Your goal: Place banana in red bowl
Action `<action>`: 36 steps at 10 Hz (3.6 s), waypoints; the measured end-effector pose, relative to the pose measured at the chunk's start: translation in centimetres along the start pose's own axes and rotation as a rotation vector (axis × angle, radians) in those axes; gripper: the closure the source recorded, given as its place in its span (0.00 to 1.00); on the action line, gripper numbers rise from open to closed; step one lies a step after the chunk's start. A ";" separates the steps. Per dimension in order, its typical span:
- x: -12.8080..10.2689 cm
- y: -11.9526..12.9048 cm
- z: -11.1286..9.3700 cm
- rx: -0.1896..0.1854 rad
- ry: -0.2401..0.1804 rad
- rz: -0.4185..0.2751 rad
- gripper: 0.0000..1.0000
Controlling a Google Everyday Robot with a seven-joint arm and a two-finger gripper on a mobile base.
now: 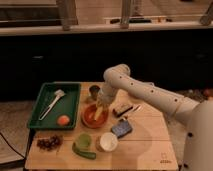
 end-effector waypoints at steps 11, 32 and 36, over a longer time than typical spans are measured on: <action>0.1 -0.7 2.1 -0.052 -0.039 -0.011 1.00; 0.1 -1.5 2.3 -0.072 -0.071 -0.039 0.20; 0.2 -1.4 2.2 -0.074 -0.068 -0.036 0.20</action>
